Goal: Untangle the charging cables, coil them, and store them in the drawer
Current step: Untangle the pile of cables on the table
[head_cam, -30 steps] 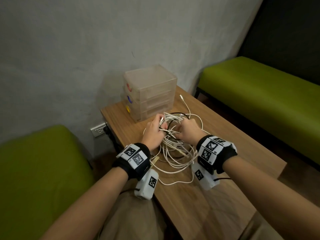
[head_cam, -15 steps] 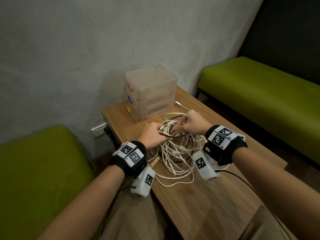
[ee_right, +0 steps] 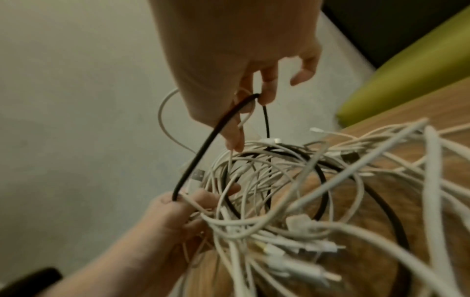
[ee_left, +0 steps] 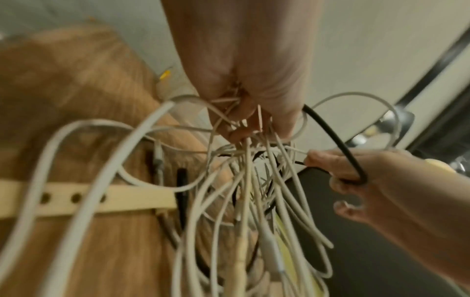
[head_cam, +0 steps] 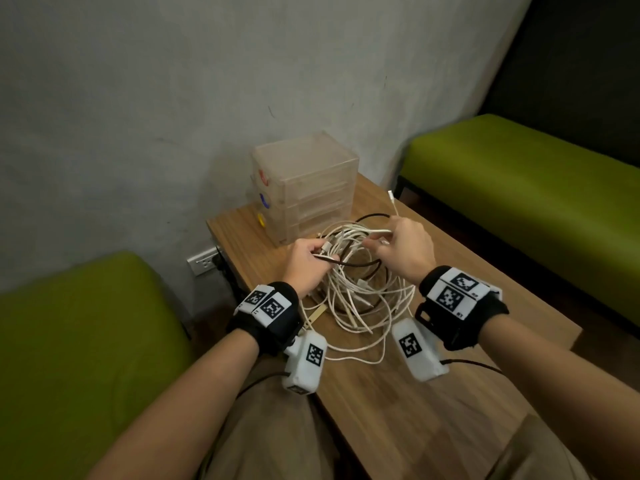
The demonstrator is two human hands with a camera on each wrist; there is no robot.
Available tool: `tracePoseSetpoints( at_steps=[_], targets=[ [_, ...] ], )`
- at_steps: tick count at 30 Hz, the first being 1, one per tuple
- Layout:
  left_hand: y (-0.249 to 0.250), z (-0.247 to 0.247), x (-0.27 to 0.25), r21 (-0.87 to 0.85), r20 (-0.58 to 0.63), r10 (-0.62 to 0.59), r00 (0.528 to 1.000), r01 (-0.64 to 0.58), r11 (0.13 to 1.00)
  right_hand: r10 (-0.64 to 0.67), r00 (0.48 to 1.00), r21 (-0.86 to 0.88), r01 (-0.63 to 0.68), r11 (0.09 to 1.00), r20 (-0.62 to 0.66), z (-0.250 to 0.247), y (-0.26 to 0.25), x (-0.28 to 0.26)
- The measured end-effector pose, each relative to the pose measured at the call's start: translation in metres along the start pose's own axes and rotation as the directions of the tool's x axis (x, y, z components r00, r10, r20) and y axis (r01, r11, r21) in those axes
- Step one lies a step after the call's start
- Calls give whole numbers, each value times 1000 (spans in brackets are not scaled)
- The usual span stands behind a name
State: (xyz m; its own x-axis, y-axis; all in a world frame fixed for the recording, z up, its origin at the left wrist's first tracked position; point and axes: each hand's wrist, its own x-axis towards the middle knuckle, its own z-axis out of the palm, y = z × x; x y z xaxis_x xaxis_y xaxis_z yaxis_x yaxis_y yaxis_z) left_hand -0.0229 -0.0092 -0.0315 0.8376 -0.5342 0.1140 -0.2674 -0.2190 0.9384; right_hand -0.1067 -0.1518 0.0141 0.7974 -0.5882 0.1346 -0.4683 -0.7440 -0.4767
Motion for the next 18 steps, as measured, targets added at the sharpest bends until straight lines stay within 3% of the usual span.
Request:
tracePoseSetpoints(
  at_steps=[2, 4, 7, 10, 11, 13, 15, 16, 18],
  targets=[
    [2, 3, -2, -26, -89, 82, 993, -85, 996, 50, 998, 62, -51, 997, 24, -5, 1, 0],
    [3, 6, -5, -12, -130, 161, 978, -164, 986, 81, 997, -12, -81, 997, -14, -8, 0, 0],
    [5, 9, -9, 55, -63, 287, 956, -284, 957, 92, 992, -72, -98, 993, -84, -4, -2, 0],
    [7, 9, -11, 136, 38, 323, 946, -325, 936, 113, 993, 170, -104, 980, -38, 1, 3, 6],
    [6, 7, -10, 155, 14, 289, 957, -287, 945, 90, 995, 208, -82, 975, -29, 2, 5, 7],
    [3, 4, -9, 187, -150, 210, 966, -181, 966, 30, 999, 216, -21, 976, -39, 6, 9, 5],
    [-2, 2, -4, 166, -283, 43, 958, 5, 986, -27, 995, 219, 47, 974, -96, 8, 11, 0],
    [-3, 1, -1, 99, -269, -95, 958, 125, 987, -56, 991, 245, 85, 966, -123, 9, 12, -3],
    [-1, 1, 1, -107, -83, -306, 948, 297, 949, -81, 983, 307, 129, 943, -164, 10, 15, -6]
  ],
)
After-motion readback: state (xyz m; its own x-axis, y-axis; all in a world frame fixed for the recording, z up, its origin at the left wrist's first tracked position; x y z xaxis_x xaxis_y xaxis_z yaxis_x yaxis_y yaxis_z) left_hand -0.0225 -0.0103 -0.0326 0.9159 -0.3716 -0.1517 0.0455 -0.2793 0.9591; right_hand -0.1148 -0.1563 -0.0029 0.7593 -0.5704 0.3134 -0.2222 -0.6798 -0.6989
